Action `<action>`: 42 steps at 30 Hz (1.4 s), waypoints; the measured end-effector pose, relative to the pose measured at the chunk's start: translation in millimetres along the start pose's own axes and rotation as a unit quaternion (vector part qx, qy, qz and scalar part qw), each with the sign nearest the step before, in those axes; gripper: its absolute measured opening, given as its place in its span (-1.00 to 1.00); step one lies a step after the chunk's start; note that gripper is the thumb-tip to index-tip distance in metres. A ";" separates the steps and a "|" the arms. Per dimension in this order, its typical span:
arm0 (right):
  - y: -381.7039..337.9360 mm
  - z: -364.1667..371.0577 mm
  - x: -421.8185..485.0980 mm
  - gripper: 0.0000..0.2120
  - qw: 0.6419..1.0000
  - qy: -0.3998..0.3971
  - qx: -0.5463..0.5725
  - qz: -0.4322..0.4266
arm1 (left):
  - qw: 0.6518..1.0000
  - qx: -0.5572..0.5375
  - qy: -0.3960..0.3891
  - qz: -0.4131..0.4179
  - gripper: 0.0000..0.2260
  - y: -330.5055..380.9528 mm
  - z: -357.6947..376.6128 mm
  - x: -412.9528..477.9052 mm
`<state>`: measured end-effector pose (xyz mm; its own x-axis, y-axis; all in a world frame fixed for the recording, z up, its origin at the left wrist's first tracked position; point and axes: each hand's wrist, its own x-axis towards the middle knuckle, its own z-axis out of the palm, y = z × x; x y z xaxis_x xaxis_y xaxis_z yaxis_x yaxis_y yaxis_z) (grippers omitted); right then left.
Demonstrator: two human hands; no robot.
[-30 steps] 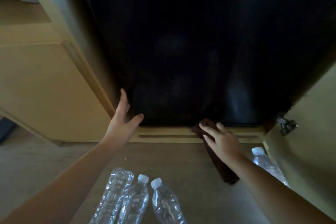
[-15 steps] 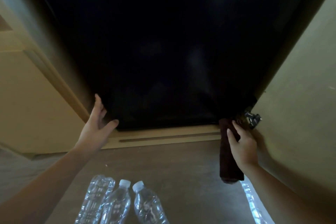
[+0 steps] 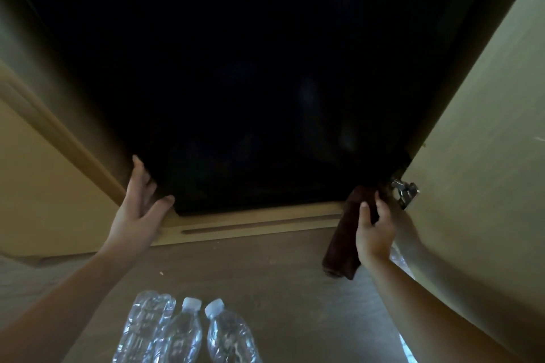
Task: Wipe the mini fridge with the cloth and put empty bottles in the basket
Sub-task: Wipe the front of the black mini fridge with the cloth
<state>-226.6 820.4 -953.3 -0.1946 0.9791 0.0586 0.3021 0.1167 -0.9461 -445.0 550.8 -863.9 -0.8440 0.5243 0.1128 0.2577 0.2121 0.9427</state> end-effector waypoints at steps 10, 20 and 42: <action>-43.1 -6.0 3.6 -0.62 0.990 0.028 0.065 -0.120 | 1.000 0.003 -0.022 -0.004 -0.28 3.7 -4.2 -0.6; -17.2 6.5 -4.4 -0.62 0.994 -0.020 -0.030 -0.107 | 0.999 0.012 -0.027 -0.014 -0.35 10.7 -4.4 -4.7; -86.9 119.8 -125.3 -0.59 0.947 -0.245 -0.034 -0.204 | 0.996 0.014 -0.083 -0.040 -0.40 30.0 -18.5 -9.3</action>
<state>-340.2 667.6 -916.7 -0.7121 0.6584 0.2437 0.1657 0.4949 -0.8530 -438.1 537.0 -830.9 -0.7737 0.6333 -0.0174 0.2087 0.2808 0.9368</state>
